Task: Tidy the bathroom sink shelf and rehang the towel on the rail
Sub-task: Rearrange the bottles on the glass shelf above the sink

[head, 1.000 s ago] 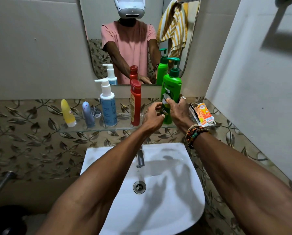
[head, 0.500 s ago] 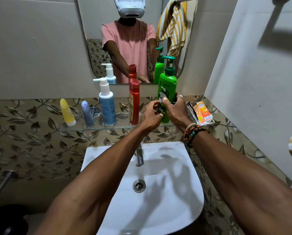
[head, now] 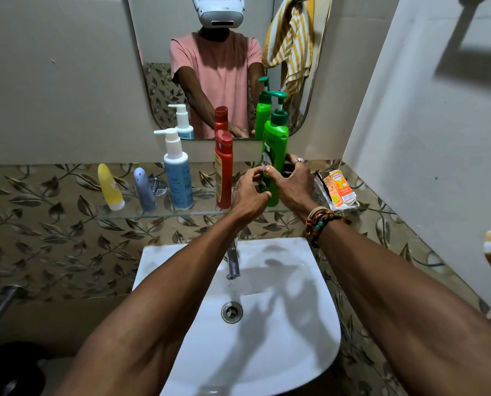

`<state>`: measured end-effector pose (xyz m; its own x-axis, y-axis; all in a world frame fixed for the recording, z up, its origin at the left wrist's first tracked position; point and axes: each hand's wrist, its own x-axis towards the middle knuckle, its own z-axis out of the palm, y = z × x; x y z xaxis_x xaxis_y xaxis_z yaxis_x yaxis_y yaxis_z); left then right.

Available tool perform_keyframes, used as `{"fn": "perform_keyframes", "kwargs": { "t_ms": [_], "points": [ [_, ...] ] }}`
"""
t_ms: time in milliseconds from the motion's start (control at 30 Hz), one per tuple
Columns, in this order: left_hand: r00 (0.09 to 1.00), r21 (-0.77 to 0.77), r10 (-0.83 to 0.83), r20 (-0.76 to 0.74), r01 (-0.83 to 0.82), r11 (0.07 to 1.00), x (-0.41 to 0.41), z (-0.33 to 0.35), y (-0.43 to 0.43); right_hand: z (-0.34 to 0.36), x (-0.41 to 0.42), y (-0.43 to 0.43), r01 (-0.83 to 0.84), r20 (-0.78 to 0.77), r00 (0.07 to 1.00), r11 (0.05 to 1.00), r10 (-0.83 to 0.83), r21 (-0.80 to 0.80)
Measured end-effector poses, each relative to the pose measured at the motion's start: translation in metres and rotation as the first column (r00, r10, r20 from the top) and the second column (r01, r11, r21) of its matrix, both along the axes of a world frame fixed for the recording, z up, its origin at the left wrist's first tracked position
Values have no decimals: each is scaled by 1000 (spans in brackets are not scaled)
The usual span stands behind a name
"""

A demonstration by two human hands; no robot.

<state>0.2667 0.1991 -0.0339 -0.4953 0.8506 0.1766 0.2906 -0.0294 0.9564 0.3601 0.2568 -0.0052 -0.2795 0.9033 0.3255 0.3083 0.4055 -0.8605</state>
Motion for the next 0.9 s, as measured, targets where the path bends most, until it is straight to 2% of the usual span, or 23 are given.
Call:
{"fn": "perform_keyframes", "kwargs": {
  "t_ms": [900],
  "points": [
    [997, 8, -37, -68, 37, 999, 4, 3, -14, -11, -2, -4, 65, 8, 998, 998, -65, -8]
  ]
}}
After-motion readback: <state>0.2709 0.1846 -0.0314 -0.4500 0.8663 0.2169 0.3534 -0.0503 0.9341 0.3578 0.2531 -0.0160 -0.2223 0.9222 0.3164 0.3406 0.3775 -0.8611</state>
